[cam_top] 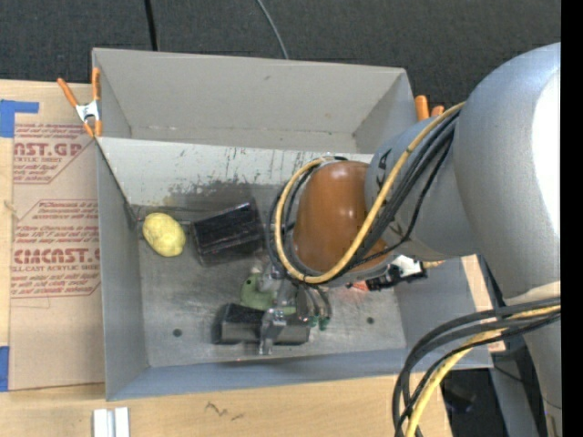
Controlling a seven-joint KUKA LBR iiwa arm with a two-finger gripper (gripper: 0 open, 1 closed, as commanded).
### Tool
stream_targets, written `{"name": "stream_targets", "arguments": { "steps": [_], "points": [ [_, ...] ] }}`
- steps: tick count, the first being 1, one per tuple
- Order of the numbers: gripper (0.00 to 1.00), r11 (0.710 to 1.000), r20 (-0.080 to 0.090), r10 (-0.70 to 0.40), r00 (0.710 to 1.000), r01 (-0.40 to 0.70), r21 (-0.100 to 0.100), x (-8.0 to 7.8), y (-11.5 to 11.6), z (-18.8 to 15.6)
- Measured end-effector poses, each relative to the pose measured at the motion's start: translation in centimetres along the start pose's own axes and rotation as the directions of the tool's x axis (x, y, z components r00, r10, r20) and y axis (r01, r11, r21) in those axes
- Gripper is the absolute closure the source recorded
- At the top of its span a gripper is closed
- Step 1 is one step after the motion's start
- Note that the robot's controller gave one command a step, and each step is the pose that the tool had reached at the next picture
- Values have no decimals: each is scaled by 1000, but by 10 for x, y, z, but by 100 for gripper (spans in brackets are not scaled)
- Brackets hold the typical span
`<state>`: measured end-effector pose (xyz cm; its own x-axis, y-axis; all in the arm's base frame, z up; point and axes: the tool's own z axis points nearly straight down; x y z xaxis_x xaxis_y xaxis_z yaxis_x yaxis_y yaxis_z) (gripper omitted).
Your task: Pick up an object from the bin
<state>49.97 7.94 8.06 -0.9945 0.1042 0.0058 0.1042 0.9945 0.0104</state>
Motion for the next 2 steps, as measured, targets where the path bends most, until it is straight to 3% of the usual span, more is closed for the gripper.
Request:
{"name": "stream_targets", "arguments": {
  "steps": [1, 2],
  "points": [
    [100, 1000, 7, 8, 1000, -8, 5, 1, -2, -30],
    [100, 1000, 2, 11, 1000, -11, 11, 2, 9, -62]
  ]
}}
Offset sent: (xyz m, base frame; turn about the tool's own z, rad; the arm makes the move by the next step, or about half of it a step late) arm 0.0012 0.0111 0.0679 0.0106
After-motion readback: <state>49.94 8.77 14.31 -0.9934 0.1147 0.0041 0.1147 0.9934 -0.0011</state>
